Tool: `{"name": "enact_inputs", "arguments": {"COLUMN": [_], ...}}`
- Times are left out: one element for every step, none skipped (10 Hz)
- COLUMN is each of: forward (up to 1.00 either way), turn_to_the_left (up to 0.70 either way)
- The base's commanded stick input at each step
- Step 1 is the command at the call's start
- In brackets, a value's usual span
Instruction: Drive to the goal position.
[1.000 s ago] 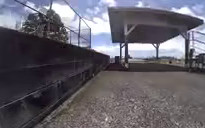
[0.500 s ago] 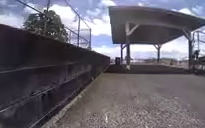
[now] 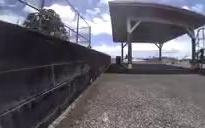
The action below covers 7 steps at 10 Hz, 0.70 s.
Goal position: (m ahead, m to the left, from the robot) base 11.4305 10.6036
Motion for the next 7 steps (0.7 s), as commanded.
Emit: {"name": "enact_inputs", "arguments": {"forward": [0.70, 0.70, 0.70, 0.70, 0.70, 0.70, 0.70], "turn_to_the_left": [0.00, 0.00, 0.00, 0.00, 0.01, 0.02, 0.00]}}
